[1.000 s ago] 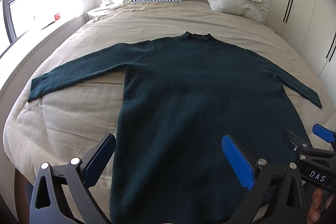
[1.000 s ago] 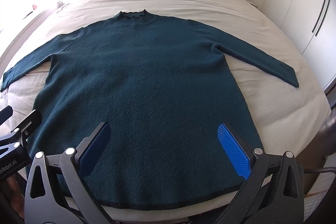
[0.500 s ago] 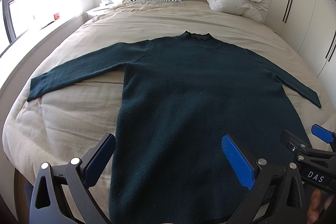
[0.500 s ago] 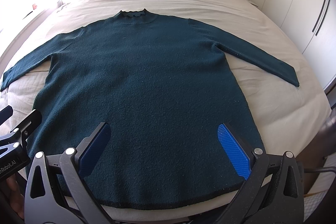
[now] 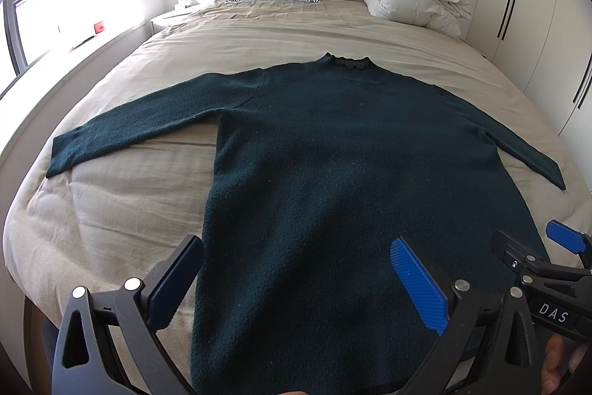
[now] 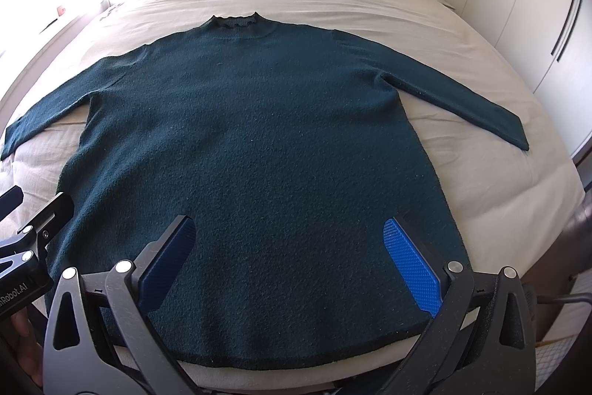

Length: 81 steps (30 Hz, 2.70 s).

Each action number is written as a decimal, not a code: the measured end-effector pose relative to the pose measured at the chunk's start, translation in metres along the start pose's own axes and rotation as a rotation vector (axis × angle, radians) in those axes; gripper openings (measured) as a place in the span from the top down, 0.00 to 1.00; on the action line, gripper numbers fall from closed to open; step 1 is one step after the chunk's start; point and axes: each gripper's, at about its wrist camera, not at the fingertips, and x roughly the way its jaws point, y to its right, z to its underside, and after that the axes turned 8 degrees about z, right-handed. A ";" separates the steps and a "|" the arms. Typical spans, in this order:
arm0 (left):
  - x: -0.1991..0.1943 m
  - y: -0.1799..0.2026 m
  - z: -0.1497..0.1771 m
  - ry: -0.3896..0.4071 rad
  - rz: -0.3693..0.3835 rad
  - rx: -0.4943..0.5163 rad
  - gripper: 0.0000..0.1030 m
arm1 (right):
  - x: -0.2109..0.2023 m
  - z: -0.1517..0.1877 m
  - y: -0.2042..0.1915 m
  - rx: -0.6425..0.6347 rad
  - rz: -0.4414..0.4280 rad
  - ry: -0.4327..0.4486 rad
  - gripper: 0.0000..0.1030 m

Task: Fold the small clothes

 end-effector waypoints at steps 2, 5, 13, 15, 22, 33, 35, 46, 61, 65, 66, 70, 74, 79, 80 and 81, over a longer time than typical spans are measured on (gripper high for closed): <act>0.000 -0.001 0.000 -0.001 0.003 -0.001 0.00 | 0.000 -0.001 0.000 -0.001 0.000 -0.001 0.00; 0.000 0.000 0.001 -0.003 0.006 -0.003 0.00 | 0.000 0.000 0.000 -0.001 0.000 0.000 0.00; 0.000 -0.001 0.000 -0.004 0.006 -0.004 0.00 | 0.000 0.000 0.000 -0.001 0.001 -0.002 0.00; 0.000 0.000 0.001 -0.004 0.008 -0.005 0.00 | 0.000 0.000 0.000 -0.002 0.001 -0.002 0.00; 0.002 -0.002 0.000 -0.011 0.018 -0.010 0.00 | 0.002 0.001 -0.002 -0.006 0.003 -0.008 0.00; 0.004 -0.029 -0.006 -0.003 0.093 -0.074 0.00 | 0.011 -0.002 -0.006 -0.017 -0.019 -0.037 0.00; 0.004 -0.045 -0.011 0.002 0.103 -0.112 0.00 | 0.015 -0.004 -0.005 -0.006 -0.047 -0.055 0.00; 0.007 -0.140 -0.036 0.055 0.147 -0.293 0.00 | 0.007 -0.036 -0.004 0.074 -0.214 0.037 0.00; 0.015 -0.386 -0.007 0.356 0.178 -1.013 0.08 | 0.022 -0.079 -0.084 -0.037 -0.537 -0.007 0.00; 0.039 -0.426 0.006 0.412 0.267 -1.208 0.25 | 0.029 -0.089 -0.100 -0.051 -0.523 -0.041 0.00; 0.043 -0.431 0.006 0.429 0.273 -1.236 0.25 | 0.033 -0.093 -0.104 -0.056 -0.531 -0.052 0.00; 0.054 -0.444 0.001 0.495 0.277 -1.297 0.25 | 0.047 -0.096 -0.113 -0.055 -0.534 -0.077 0.00; 0.069 -0.458 -0.003 0.520 0.259 -1.333 0.31 | 0.052 -0.093 -0.113 -0.046 -0.535 -0.071 0.01; 0.082 -0.461 -0.031 0.476 0.214 -1.282 0.66 | 0.065 -0.093 -0.094 0.006 -0.533 -0.072 0.10; 0.083 -0.457 -0.039 0.455 0.195 -1.252 0.74 | 0.069 -0.093 -0.088 0.020 -0.527 -0.075 0.14; 0.083 -0.453 -0.049 0.439 0.167 -1.212 0.77 | 0.074 -0.094 -0.083 0.036 -0.523 -0.081 0.15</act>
